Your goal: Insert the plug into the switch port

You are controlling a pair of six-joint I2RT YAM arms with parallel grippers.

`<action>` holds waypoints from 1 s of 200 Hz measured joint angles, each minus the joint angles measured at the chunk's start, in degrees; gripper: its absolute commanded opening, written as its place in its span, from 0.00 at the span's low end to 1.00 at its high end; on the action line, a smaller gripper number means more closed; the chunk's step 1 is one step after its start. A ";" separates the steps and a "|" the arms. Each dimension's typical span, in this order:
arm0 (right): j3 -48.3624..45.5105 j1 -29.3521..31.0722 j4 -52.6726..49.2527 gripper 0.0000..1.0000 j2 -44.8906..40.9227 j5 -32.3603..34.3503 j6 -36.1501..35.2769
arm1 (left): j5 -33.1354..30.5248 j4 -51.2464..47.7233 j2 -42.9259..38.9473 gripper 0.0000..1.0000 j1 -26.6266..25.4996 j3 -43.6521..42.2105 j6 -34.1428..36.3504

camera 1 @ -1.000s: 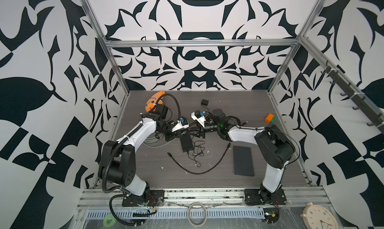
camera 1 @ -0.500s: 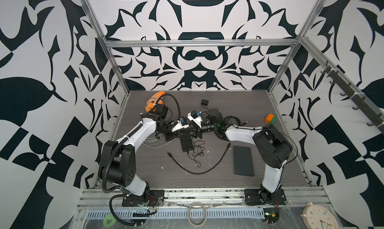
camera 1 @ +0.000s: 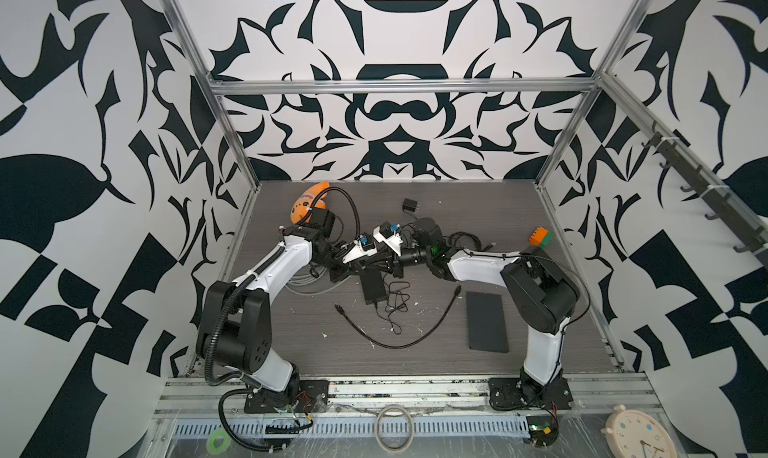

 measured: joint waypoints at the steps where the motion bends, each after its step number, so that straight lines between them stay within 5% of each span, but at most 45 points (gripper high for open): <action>1: 0.00 0.00 -0.02 0.08 0.00 0.00 0.07 | 0.00 0.00 0.00 0.00 0.00 0.00 -0.02; 68: 0.11 -0.48 -0.42 0.03 0.00 0.39 4.81 | -2.34 4.17 -0.72 0.27 0.00 -1.99 -2.25; 161: 0.02 -1.64 4.90 0.02 0.37 6.64 50.66 | -15.87 26.29 -10.45 0.30 -5.88 -14.12 -8.24; 200: -0.81 -1.53 6.16 0.01 0.35 8.70 60.43 | -19.23 35.91 -10.71 0.29 -6.93 -18.29 -9.75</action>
